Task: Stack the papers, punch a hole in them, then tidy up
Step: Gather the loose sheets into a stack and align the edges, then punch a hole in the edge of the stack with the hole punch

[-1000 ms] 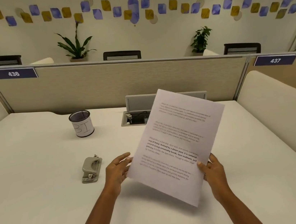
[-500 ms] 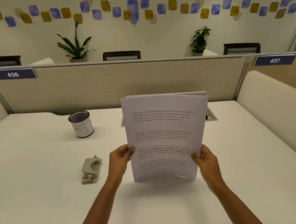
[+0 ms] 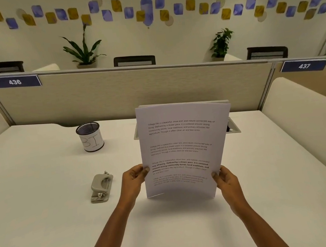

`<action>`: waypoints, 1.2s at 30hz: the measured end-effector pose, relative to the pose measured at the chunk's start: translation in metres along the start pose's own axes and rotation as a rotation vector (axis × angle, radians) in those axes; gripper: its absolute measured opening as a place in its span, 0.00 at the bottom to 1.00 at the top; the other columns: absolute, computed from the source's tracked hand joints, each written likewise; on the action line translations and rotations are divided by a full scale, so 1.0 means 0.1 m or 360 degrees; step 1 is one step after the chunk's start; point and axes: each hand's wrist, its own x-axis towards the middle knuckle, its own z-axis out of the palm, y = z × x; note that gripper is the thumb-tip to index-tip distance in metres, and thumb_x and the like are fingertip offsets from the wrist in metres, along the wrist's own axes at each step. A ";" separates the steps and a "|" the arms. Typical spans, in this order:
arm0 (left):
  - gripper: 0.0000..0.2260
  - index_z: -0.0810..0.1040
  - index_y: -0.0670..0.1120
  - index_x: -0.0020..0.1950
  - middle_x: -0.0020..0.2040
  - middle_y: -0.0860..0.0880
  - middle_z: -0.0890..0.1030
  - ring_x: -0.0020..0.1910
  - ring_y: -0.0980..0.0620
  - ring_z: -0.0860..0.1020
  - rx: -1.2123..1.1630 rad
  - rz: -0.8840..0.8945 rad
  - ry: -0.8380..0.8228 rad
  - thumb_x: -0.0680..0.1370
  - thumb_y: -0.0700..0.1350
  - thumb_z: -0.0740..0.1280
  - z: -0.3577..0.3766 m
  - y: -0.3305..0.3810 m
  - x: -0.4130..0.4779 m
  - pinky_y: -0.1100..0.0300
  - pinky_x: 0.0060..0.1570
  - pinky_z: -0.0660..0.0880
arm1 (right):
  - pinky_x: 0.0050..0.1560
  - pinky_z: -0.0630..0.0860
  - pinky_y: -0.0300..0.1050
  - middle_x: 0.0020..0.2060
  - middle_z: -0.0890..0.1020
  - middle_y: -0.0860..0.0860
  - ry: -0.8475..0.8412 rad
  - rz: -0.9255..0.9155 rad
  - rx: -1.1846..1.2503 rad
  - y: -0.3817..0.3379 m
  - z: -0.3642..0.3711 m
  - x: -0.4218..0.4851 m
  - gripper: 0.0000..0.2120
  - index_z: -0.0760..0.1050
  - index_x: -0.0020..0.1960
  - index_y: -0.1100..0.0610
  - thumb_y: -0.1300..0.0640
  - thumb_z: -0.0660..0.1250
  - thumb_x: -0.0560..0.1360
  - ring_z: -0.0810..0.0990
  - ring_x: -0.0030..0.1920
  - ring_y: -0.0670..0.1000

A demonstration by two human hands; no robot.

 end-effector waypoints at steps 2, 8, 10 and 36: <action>0.10 0.78 0.42 0.55 0.44 0.51 0.82 0.34 0.63 0.82 -0.0005 -0.0033 0.0006 0.76 0.35 0.63 -0.01 -0.03 0.00 0.72 0.36 0.78 | 0.50 0.77 0.46 0.48 0.81 0.50 -0.0004 0.0007 -0.0051 0.03 0.00 -0.01 0.11 0.73 0.50 0.48 0.62 0.57 0.79 0.79 0.49 0.53; 0.09 0.79 0.40 0.54 0.43 0.48 0.83 0.36 0.58 0.82 0.0098 -0.0110 -0.0055 0.77 0.37 0.62 -0.05 0.01 0.06 0.69 0.37 0.79 | 0.44 0.77 0.45 0.43 0.82 0.53 0.0054 0.0012 -0.0111 0.02 -0.01 0.05 0.13 0.76 0.46 0.51 0.66 0.58 0.78 0.80 0.43 0.53; 0.09 0.78 0.38 0.54 0.43 0.47 0.82 0.35 0.59 0.82 0.0159 -0.0178 -0.0102 0.77 0.37 0.61 -0.10 0.04 0.10 0.68 0.36 0.79 | 0.45 0.77 0.46 0.46 0.83 0.55 0.0078 0.0077 -0.0109 0.04 -0.01 0.09 0.10 0.77 0.52 0.57 0.66 0.59 0.77 0.80 0.44 0.55; 0.09 0.73 0.36 0.38 0.45 0.36 0.72 0.46 0.43 0.70 0.0880 -0.0820 0.0514 0.77 0.38 0.61 -1.08 -0.20 0.58 0.53 0.46 0.67 | 0.42 0.78 0.48 0.41 0.83 0.54 0.0035 0.0747 0.0053 0.32 -0.01 0.08 0.13 0.77 0.43 0.54 0.69 0.58 0.76 0.81 0.40 0.57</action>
